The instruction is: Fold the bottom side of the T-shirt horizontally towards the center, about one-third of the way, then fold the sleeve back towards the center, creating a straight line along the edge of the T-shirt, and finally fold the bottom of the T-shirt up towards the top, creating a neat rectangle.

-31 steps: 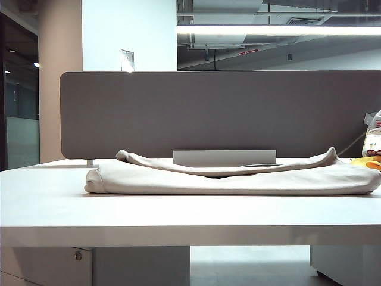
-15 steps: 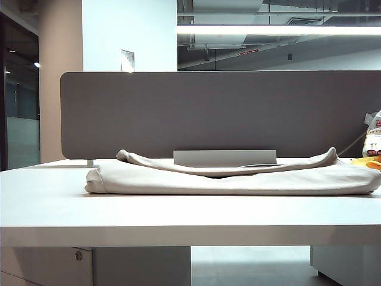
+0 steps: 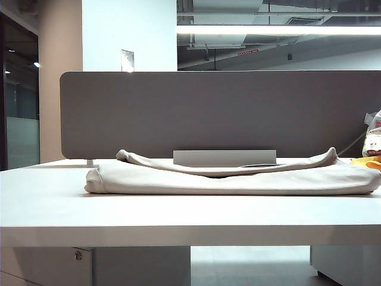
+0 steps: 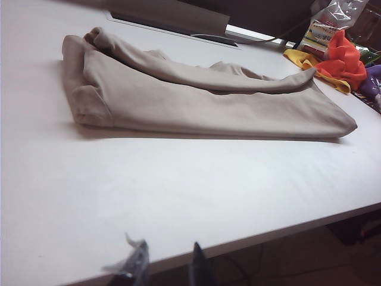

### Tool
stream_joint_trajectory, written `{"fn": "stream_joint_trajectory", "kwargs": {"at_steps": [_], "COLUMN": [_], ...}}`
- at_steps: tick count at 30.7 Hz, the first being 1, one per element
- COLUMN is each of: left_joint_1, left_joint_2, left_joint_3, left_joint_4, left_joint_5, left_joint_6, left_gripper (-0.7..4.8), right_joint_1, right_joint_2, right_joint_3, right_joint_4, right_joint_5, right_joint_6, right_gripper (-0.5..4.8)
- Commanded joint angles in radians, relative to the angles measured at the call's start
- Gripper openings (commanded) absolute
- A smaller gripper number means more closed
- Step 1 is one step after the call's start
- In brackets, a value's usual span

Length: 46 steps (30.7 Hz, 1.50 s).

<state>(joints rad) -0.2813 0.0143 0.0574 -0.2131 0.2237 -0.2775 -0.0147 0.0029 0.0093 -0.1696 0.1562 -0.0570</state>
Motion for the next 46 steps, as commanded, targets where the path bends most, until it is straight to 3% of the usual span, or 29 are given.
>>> {"fn": "stream_joint_trajectory", "kwargs": {"at_steps": [1, 5, 9, 12, 19, 46], "left_joint_1": [0.000, 0.000, 0.056, 0.185, 0.316, 0.322], "left_joint_2": [0.000, -0.001, -0.001, -0.001, -0.011, -0.011], "left_joint_3": [0.002, 0.000, 0.000, 0.000, -0.013, -0.050], "left_joint_4": [0.012, 0.029, 0.043, 0.044, 0.051, 0.029], "left_joint_5": [-0.002, -0.108, -0.215, -0.198, -0.198, -0.201], "left_joint_6": [0.014, 0.231, 0.343, 0.349, 0.353, 0.346], "left_gripper": [0.92, 0.92, 0.92, 0.92, 0.92, 0.92], "right_joint_1": [0.000, 0.000, 0.000, 0.000, 0.000, 0.000], "right_joint_2": [0.000, 0.000, 0.000, 0.000, 0.000, 0.000], "right_joint_3": [-0.004, -0.004, -0.004, -0.004, -0.004, -0.004], "right_joint_4": [0.013, 0.013, 0.013, 0.013, 0.013, 0.013], "right_joint_5": [-0.001, -0.001, -0.001, -0.001, -0.001, -0.001], "right_joint_6": [0.005, 0.005, 0.005, 0.005, 0.005, 0.005], "right_gripper": [-0.01, -0.01, -0.01, -0.01, -0.01, -0.01]}}
